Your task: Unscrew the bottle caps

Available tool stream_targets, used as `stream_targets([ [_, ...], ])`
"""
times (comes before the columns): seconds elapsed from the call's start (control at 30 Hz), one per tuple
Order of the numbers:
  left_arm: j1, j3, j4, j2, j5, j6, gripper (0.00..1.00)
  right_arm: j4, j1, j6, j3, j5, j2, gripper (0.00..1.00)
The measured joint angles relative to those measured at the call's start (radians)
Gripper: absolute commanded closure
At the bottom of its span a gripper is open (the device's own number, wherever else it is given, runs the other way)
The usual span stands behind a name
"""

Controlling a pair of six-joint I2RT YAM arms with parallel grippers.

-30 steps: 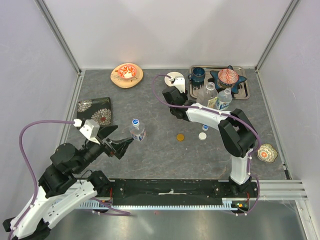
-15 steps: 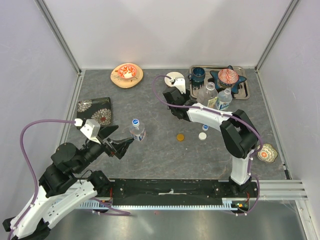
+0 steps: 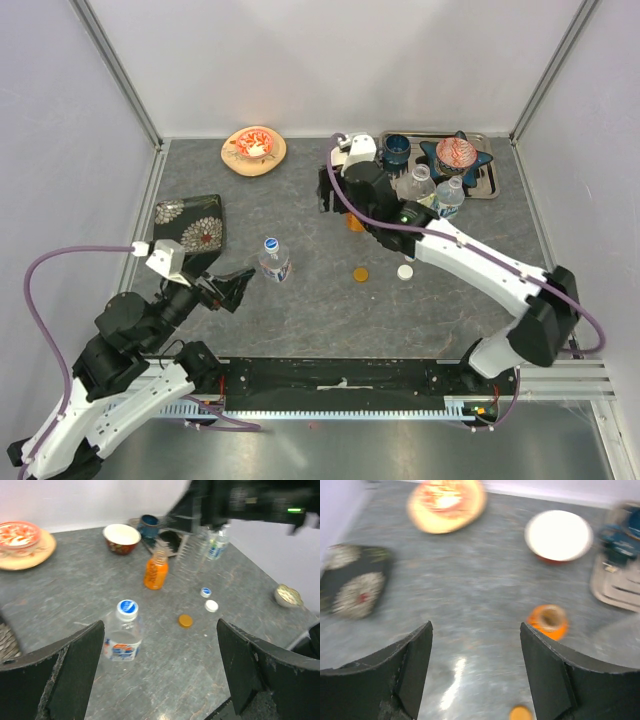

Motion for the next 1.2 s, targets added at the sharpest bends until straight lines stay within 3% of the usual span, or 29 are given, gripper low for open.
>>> stream_targets([
  [0.17, 0.000, 0.000, -0.078, -0.072, -0.240, -0.054, 0.01, 0.021, 0.149, -0.055, 0.013, -0.201, -0.093, 0.23],
  [0.37, 0.000, 0.000, -0.162, -0.109, -0.404, -0.101, 0.01, 0.018, 0.275, -0.073, 0.013, -0.270, -0.046, 0.21],
  [0.77, 0.000, 0.009, -0.239, -0.126, -0.431, -0.140, 0.01, 0.018, 0.300, -0.069, 0.087, -0.238, 0.168, 0.23],
  [1.2, 0.000, 0.010, -0.261, -0.132, -0.430, -0.145, 0.00, 0.030, 0.303, -0.068, 0.104, -0.204, 0.225, 0.53],
])
